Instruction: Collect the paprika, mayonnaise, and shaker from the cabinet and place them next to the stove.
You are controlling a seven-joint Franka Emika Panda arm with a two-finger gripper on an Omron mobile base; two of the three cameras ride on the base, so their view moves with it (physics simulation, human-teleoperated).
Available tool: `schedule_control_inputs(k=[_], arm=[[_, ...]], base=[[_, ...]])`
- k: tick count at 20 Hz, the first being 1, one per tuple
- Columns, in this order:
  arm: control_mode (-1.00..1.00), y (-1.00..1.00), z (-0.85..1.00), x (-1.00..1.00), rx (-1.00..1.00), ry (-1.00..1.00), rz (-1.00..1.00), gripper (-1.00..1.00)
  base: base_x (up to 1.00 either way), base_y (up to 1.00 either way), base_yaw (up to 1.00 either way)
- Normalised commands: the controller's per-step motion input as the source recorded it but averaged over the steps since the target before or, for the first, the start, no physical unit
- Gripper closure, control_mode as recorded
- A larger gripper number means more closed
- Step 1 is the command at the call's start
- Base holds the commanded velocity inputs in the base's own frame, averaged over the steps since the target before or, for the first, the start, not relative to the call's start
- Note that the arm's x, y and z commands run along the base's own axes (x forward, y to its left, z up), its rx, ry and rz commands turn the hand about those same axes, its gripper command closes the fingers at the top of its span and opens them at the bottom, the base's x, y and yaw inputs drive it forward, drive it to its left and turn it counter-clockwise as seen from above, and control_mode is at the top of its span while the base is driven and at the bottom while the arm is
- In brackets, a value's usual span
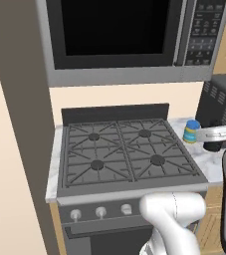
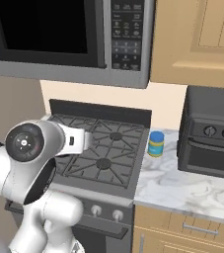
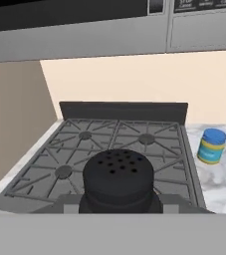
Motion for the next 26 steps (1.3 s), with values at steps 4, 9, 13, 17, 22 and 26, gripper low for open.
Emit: schedule_control_inputs(k=[4,9,13,17,22,26], arm=[[-1.0,-0.22,-0.01,0.6,0.08,-0.04,0.05,1.0],[-1.0,-0.41,-0.19,0.28,0.02,-0.09,0.07,1.0],[-1.0,-0.52,-0.43,0.01,0.0,-0.16,0.05,1.0],[-1.0,-0.46,-0.57,0.04,-0.03,-0.06,0.0,1.0],[-1.0,-0.52,-0.57,0.19,-0.02,0.0,0.03,1.0],[-1.0,-0.29,-0.6,0.26,-0.09,0.03,0.05,1.0]], base=[[0.0,0.0,0.0],[0.0,0.0,0.0],[0.0,0.0,0.0],[0.0,0.0,0.0],[0.0,0.0,0.0],[0.0,0.0,0.0]])
